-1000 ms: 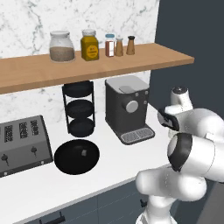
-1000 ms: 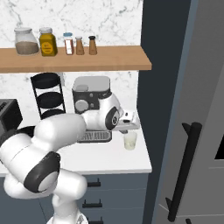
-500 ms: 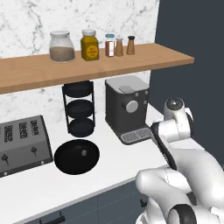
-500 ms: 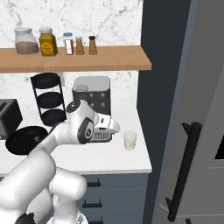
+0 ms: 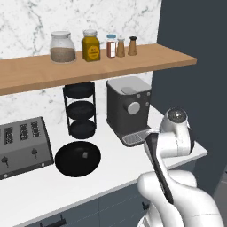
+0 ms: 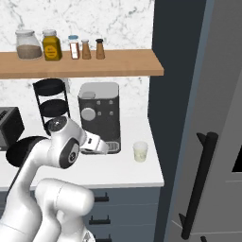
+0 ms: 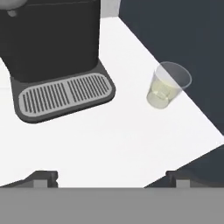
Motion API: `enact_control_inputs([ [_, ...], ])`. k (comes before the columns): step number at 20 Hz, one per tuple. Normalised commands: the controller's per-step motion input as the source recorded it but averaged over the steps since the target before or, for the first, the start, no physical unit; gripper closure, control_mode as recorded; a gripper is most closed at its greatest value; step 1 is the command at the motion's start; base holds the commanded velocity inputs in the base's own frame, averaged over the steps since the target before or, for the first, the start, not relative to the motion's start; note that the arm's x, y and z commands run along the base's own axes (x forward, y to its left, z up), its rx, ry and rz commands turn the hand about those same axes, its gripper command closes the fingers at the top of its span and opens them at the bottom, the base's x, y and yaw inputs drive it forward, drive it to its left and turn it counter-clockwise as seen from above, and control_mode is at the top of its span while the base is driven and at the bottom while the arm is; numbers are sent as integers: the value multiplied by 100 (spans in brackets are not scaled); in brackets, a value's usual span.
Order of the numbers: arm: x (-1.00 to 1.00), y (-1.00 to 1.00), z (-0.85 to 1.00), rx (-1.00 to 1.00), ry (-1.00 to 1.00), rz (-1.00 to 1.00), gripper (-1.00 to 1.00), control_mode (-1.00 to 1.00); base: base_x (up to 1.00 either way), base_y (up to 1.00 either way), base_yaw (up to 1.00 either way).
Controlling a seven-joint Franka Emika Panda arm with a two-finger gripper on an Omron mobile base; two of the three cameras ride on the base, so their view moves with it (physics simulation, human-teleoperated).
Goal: Grab a lemon wedge from the fridge and one ice cube from the ice bowl, and put them in the glass of lemonade.
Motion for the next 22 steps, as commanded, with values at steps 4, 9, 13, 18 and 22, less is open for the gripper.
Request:
enact_control_inputs([
  [4, -41, 51, 28, 29, 14, 0, -100, -100, 0, 0, 0],
  [9, -78, 10, 30, 10, -5, 1, -100, -100, 0, 0, 0],
  [13, -72, -9, -30, 1, -5, 7, -100, -100, 0, 0, 0],
  [18, -45, -3, -5, 4, -3, 5, -100, -100, 0, 0, 0],
  [22, -24, 2, -8, 0, -3, 8, -100, -100, 0, 0, 0],
])
